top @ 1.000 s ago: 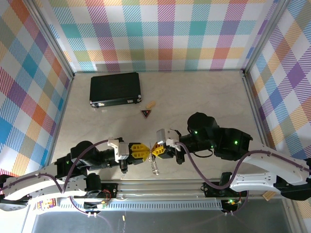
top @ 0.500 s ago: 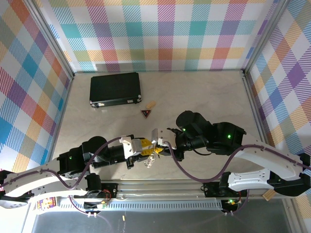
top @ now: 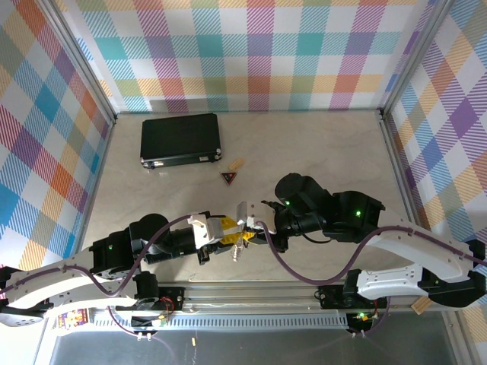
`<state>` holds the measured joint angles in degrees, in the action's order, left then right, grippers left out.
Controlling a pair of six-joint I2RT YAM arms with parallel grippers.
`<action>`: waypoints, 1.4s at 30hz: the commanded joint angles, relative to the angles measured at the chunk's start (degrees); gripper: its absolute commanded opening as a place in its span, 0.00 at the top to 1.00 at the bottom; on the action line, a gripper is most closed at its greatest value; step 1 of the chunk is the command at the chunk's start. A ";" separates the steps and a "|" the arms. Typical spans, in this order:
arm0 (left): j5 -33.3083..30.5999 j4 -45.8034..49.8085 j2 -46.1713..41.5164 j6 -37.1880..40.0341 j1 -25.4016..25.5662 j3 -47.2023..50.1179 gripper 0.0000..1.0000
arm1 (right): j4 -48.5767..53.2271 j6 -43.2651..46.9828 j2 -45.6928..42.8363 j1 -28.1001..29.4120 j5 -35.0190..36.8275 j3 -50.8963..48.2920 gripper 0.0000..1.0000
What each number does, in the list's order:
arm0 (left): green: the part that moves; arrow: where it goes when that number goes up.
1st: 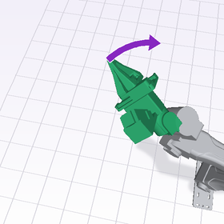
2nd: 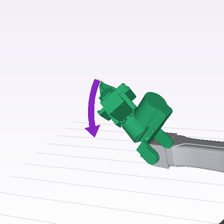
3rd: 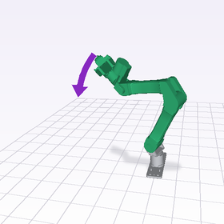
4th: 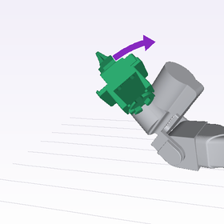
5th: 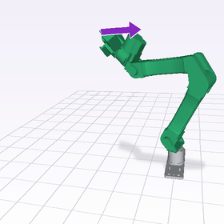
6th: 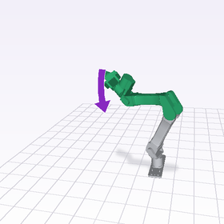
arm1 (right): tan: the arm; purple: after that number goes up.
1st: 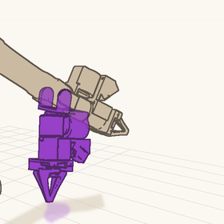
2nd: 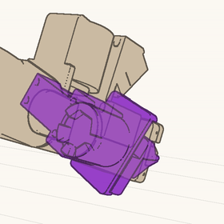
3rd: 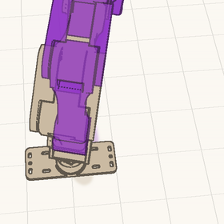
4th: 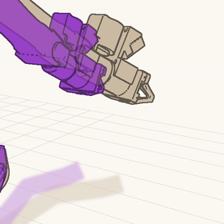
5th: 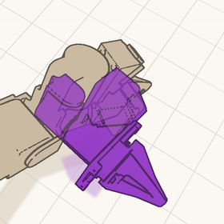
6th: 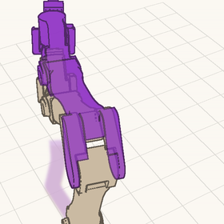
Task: Put the keys on the keyring
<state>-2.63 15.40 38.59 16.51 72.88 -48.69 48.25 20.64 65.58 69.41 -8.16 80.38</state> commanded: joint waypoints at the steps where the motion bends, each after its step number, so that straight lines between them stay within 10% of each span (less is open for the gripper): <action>1: -0.62 -0.13 0.54 1.19 -0.11 -0.95 0.76 | 0.33 0.53 0.17 0.20 -2.30 2.50 1.00; 10: 0.05 -0.61 0.62 1.33 -0.15 -1.15 1.00 | 0.70 0.68 0.67 0.20 -2.87 2.94 1.00; 25: 9.79 -12.36 -3.52 -2.40 -0.18 2.53 1.00 | -4.67 -1.57 -3.92 0.20 -6.99 -0.77 0.76; 42: 13.62 -22.33 -3.78 -5.88 -0.16 7.32 1.00 | -6.68 -2.63 -5.00 0.19 -7.66 -2.84 0.92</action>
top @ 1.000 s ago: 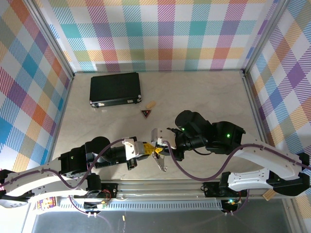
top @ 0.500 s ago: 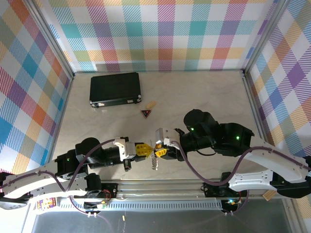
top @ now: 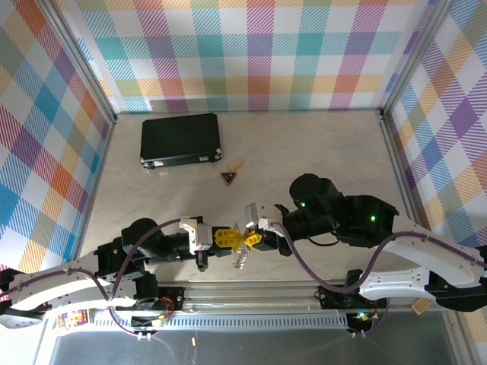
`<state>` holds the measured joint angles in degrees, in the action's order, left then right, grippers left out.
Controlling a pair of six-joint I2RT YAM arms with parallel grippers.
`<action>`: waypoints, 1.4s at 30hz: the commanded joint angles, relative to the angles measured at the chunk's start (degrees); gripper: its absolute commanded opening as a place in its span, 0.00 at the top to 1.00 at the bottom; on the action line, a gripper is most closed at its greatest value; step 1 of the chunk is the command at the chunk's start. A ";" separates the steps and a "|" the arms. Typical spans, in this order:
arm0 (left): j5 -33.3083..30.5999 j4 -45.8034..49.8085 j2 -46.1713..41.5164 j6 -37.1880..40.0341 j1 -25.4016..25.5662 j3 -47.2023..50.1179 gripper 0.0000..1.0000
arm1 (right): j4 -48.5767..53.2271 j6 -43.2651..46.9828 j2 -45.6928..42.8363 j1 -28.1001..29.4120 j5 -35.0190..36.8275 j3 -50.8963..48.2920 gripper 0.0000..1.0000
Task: Put the keys on the keyring
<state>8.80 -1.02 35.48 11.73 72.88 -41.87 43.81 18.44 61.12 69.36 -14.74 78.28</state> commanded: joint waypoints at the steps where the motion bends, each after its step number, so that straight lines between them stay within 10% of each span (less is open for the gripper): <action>1: 2.09 -6.01 -0.72 -1.09 -0.11 0.64 1.00 | -2.30 -0.34 -0.63 0.25 -1.03 -0.76 0.94; 24: -14.15 12.30 2.54 7.26 -0.17 -4.00 0.81 | 7.21 3.71 5.66 0.24 6.33 5.02 1.00; 42: -8.81 5.50 0.24 4.43 -0.14 -2.23 1.00 | 5.17 2.54 4.72 0.24 5.39 4.07 0.94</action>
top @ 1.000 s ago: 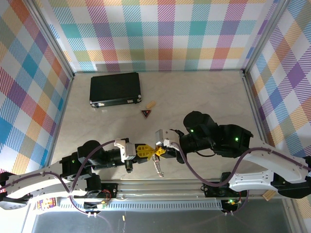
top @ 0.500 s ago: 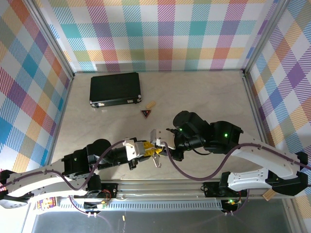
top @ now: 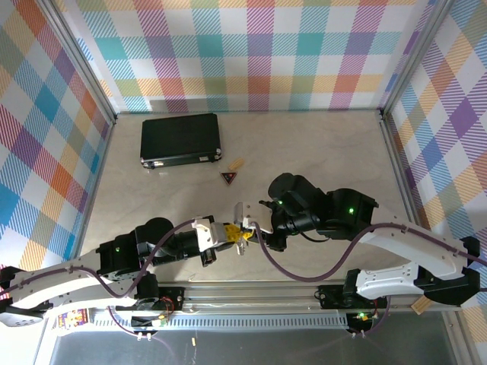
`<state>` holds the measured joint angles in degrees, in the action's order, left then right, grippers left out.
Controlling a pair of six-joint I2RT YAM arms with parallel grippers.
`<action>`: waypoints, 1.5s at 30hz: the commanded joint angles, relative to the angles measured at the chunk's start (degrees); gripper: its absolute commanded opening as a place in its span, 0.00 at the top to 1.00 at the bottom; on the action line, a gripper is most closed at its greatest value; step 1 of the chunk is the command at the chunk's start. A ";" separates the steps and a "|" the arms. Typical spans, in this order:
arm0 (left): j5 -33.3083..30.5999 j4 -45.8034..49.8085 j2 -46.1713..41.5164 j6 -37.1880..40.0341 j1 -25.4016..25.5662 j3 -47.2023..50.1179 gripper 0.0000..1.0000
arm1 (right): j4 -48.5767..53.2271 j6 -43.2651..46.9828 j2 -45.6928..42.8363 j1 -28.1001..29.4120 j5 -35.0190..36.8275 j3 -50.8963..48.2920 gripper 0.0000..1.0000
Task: Put the keys on the keyring
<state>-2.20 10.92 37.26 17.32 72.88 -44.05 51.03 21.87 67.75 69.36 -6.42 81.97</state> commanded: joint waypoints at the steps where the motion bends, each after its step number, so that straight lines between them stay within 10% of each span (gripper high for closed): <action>1: 3.05 -6.90 -1.57 -1.47 -0.16 -0.02 1.00 | -3.41 -1.33 -2.85 0.25 -3.89 -0.31 0.91; 14: 10.21 -18.22 -1.81 -5.87 -0.19 3.66 1.00 | -12.22 -4.52 -8.13 -0.28 -9.99 -6.90 0.72; 32: 12.75 -23.98 -2.74 -8.46 -0.14 5.64 1.00 | -15.26 -5.00 -11.66 -1.07 -10.59 -9.27 1.00; 45: 0.29 -5.91 1.46 -1.89 -0.13 -1.62 0.86 | -5.54 -1.09 -6.63 -0.98 -2.97 -3.75 1.00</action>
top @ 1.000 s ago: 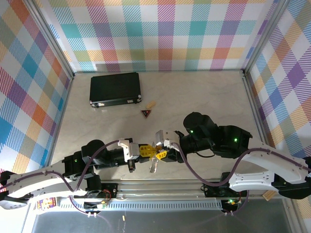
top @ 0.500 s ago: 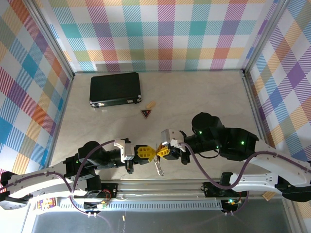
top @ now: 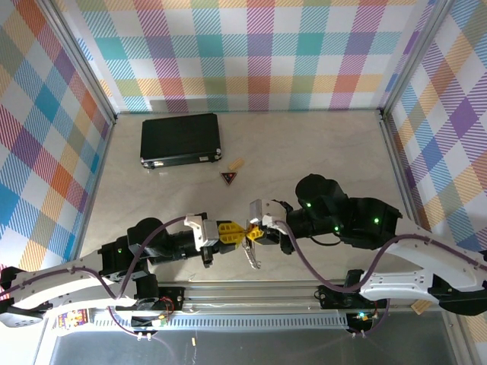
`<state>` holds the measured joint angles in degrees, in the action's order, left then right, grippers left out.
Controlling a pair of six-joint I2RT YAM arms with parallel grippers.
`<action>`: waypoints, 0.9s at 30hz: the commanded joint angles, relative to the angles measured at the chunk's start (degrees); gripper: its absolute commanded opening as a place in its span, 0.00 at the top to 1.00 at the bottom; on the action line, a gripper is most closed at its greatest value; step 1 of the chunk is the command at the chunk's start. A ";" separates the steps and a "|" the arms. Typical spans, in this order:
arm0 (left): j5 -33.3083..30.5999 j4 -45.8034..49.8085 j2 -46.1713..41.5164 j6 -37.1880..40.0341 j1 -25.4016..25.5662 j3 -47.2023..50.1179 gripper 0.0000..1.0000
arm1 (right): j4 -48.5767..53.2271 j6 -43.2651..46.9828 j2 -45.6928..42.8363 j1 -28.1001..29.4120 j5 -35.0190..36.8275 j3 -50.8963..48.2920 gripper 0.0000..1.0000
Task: Put the keys on the keyring
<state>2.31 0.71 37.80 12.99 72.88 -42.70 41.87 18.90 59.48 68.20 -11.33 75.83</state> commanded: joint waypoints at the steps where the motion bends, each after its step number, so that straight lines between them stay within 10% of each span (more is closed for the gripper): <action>1: -4.48 4.85 1.37 2.80 -0.13 -3.37 0.86 | 4.24 2.09 2.13 0.16 2.59 2.84 1.00; 23: -6.21 3.03 0.81 2.90 -0.17 -2.62 1.00 | 7.56 2.75 5.38 0.61 5.73 4.95 1.00; 27: -3.21 -0.27 -1.44 1.60 -0.12 -0.85 1.00 | 5.96 1.81 4.54 0.61 2.98 3.86 0.87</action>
<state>-2.70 8.67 38.57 16.23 72.88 -44.14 48.82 21.67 65.19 68.42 -5.87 79.61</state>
